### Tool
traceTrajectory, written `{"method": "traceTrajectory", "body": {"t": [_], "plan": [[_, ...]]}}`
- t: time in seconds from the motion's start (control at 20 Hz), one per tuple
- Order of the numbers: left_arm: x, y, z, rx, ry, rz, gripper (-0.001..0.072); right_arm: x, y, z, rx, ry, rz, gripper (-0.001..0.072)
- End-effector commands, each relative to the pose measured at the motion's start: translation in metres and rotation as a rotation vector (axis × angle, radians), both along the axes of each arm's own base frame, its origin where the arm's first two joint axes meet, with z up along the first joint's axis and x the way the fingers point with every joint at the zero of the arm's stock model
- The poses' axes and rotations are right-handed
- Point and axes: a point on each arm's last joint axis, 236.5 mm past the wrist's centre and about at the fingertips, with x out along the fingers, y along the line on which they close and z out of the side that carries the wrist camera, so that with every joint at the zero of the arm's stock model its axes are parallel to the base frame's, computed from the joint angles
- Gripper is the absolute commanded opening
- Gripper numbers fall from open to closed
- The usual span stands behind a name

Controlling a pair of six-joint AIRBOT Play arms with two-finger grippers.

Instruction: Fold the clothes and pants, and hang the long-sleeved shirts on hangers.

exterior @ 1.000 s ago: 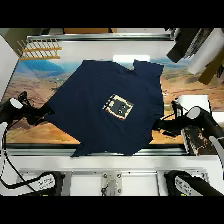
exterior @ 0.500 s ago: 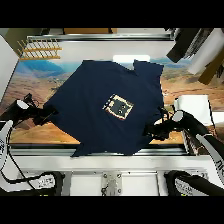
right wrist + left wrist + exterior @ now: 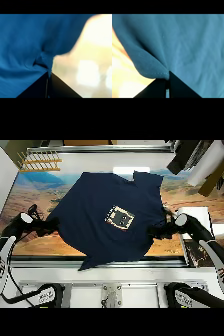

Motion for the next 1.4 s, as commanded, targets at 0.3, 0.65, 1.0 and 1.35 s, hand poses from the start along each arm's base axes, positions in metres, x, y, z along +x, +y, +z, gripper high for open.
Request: {"method": "traceTrajectory", "body": {"t": [0.3,0.65,1.0,1.35], "plan": [[-0.115,-0.153,0.016,-0.017,-0.006,-0.5,0.0009,0.129,-0.069,0.081,-0.117,-0.309,-0.124,0.002],[-0.075,-0.157,0.073,-0.031,-0.118,-0.453,0.0625,0.125,-0.064,0.11,-0.079,-0.358,-0.128,0.0557],[-0.077,-0.022,0.046,-0.027,-0.017,0.016,0.0625,0.039,-0.056,0.152,-0.121,-0.374,-0.032,0.0469],[-0.126,-0.029,-0.023,-0.171,0.215,0.045,0.0625,-0.015,-0.048,0.102,-0.097,-0.264,-0.03,0.0469]]}}
